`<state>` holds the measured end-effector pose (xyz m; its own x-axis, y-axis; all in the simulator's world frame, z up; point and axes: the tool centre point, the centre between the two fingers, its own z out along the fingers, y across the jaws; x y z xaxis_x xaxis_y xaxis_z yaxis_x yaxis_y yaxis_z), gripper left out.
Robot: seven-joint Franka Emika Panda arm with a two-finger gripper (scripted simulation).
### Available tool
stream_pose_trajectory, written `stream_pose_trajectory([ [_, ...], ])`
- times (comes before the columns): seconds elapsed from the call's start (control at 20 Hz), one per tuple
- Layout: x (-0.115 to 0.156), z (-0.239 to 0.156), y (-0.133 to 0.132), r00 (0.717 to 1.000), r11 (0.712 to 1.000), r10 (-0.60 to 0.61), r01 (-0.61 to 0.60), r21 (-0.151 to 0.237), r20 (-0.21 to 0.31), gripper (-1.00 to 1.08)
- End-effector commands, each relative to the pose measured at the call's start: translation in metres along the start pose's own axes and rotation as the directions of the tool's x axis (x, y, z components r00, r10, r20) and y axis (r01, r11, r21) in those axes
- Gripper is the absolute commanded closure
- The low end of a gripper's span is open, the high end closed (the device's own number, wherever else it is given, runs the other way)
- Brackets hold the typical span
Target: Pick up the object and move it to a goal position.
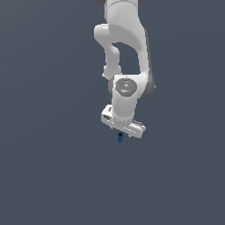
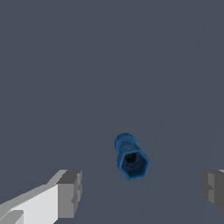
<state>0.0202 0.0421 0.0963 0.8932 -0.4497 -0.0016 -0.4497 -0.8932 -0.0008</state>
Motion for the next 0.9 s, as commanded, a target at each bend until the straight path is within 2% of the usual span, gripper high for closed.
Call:
stream_pose_trajectory([
  [0.0, 0.001, 0.002, -0.001, 1.000, 1.000, 0.022, -0.022, 0.000, -0.001, -0.92],
  [0.4, 0.001, 0.007, -0.001, 1.000, 1.000, 0.029, -0.029, -0.001, -0.001, -0.92],
  [0.85, 0.000, 0.047, 0.000, 0.999, 0.999, 0.032, -0.032, -0.001, -0.002, -0.92],
])
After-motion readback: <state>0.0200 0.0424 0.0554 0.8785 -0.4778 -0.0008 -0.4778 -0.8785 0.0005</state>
